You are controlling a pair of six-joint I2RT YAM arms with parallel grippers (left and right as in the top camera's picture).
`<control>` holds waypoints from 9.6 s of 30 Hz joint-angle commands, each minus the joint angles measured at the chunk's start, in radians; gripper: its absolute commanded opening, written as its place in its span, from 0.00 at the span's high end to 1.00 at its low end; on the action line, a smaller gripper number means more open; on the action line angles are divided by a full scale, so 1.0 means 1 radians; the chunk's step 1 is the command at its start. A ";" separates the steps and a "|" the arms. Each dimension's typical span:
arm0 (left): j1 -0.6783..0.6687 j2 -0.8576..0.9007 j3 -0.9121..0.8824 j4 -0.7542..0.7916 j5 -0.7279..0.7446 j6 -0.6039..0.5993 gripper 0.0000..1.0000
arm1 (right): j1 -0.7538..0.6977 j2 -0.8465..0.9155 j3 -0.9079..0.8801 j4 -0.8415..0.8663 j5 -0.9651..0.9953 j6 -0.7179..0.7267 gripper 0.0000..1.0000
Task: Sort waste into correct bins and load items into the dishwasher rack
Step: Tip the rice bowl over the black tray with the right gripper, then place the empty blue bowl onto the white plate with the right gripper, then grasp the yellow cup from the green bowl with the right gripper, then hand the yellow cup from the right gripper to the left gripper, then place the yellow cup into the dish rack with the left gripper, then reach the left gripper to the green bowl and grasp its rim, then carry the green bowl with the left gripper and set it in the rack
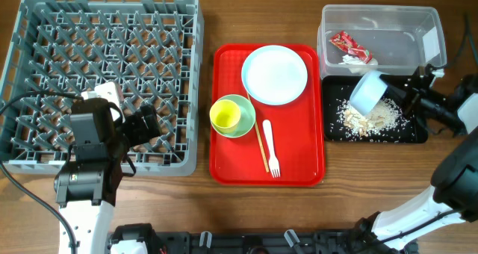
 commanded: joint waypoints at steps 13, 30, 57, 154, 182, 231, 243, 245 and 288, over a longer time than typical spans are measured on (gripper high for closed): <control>0.005 -0.001 0.018 0.000 0.016 0.002 0.00 | 0.292 -0.515 0.058 0.026 0.519 -0.231 0.95; 0.005 -0.001 0.018 0.000 0.016 0.002 0.00 | 1.099 -0.124 0.055 0.385 1.317 -0.308 0.96; 0.005 -0.001 0.018 0.000 0.016 0.002 0.00 | 1.170 -0.171 0.149 0.068 1.035 -0.203 0.51; -0.208 0.484 0.018 1.526 1.209 -0.777 0.20 | 0.885 -0.267 0.233 0.257 0.100 0.214 0.96; -0.204 0.484 0.018 1.238 1.098 -0.460 0.55 | 0.881 -0.267 0.233 0.249 0.100 0.215 0.77; 0.174 0.491 0.216 -0.203 -0.019 -0.092 0.00 | 0.669 -0.322 0.430 -0.448 1.342 -0.131 0.23; -0.047 0.398 0.406 -0.170 0.138 -0.107 0.00 | 0.666 -0.323 0.430 -0.447 1.382 -0.051 0.00; -0.150 0.418 0.404 -0.169 0.138 -0.106 0.00 | 0.652 -0.323 0.430 -0.447 1.426 0.007 0.00; -0.290 0.482 0.511 0.043 0.320 -0.095 0.96 | 0.550 -0.322 0.430 -0.459 1.379 0.028 0.00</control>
